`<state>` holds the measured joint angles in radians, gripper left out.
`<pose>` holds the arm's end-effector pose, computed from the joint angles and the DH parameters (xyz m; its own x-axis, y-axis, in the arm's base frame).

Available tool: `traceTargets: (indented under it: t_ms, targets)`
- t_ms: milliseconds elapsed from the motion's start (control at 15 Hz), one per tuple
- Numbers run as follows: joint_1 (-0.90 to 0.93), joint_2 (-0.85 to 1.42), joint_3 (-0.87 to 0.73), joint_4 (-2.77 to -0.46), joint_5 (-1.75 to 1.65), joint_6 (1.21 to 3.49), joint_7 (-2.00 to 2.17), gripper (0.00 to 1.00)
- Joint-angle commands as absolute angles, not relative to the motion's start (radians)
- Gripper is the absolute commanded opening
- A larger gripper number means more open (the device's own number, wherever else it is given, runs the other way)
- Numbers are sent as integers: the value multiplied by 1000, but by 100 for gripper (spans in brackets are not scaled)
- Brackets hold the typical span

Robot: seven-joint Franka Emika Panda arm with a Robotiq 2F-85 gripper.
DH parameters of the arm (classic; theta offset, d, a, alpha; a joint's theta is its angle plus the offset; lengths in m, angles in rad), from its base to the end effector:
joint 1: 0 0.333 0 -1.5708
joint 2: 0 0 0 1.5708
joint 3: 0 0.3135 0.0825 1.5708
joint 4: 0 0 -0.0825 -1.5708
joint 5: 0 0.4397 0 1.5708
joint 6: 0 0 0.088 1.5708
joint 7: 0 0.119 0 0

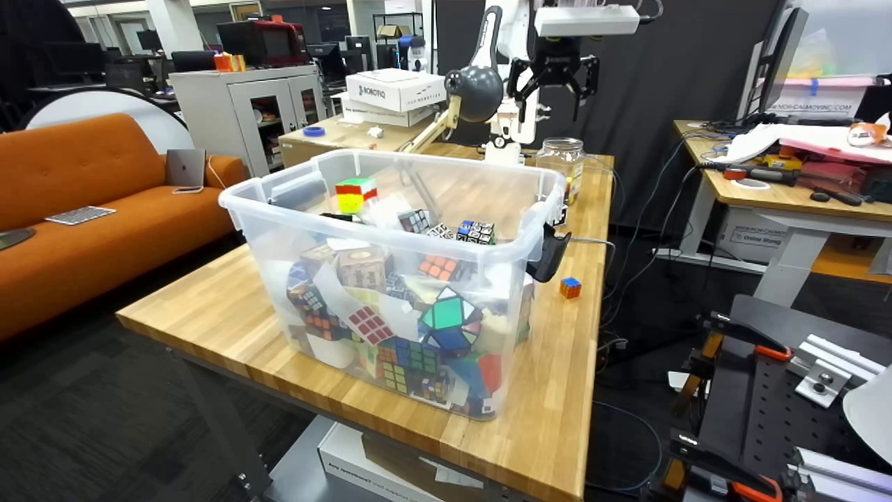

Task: Take the Rubik's Cube and place it inside the box

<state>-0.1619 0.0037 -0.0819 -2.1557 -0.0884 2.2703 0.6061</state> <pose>0.5775 -0.1468 0.3623 0.6930 -0.7089 0.1312 -0.7150 -0.6991 -0.0013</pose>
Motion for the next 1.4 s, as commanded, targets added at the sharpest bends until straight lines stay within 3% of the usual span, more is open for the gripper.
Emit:
traceTargets:
  t_ms: [0,333,1333]
  targets:
    - [-157,116,-119,-2135,-92,2314,623,100]
    - [-155,321,-159,-2048,9,2228,601,100]
    - [-155,389,-158,-1995,74,2228,532,100]
